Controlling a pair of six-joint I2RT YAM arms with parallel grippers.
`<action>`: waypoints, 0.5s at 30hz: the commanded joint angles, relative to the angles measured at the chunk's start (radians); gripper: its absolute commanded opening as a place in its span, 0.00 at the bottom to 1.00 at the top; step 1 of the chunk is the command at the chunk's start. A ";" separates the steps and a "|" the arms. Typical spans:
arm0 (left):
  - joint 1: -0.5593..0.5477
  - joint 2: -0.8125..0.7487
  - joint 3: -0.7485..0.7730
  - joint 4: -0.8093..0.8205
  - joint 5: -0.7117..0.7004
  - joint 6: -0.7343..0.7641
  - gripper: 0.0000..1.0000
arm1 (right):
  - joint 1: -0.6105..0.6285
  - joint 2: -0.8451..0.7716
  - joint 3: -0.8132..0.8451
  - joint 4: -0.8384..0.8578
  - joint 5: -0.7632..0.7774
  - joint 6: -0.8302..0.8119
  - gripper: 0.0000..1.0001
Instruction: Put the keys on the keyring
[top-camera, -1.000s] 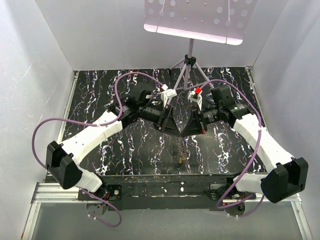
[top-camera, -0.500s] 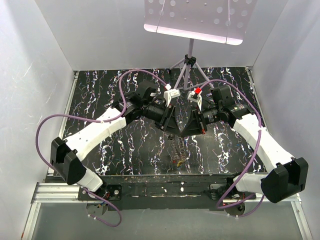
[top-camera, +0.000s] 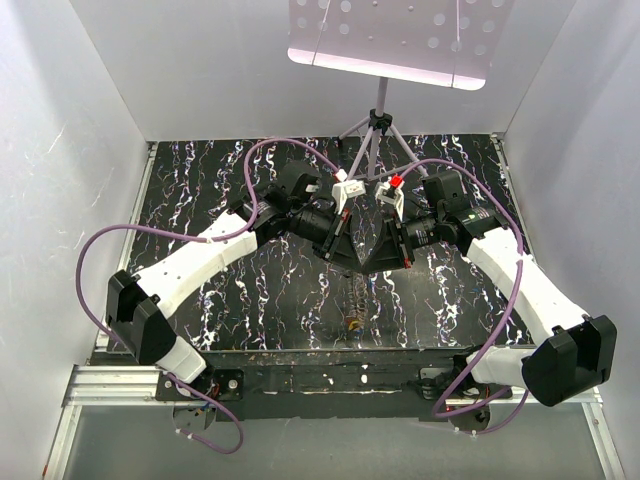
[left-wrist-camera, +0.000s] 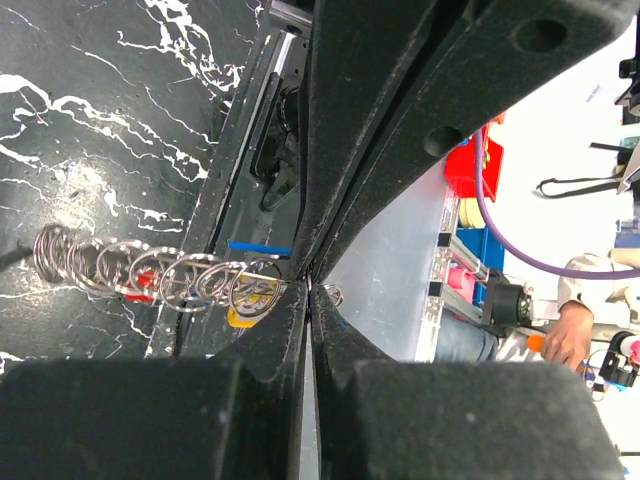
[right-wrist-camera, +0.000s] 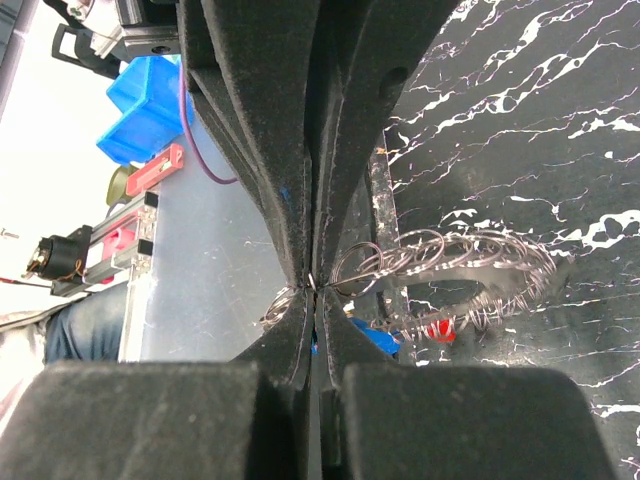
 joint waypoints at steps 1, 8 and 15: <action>-0.007 0.006 0.047 -0.042 0.026 0.029 0.00 | 0.005 -0.034 0.032 0.033 -0.041 0.012 0.01; -0.007 -0.010 0.032 -0.046 0.006 0.052 0.00 | 0.004 -0.048 0.030 0.039 -0.055 0.025 0.19; 0.004 -0.182 -0.201 0.318 -0.011 -0.103 0.00 | -0.063 -0.075 0.071 0.024 -0.147 0.038 0.42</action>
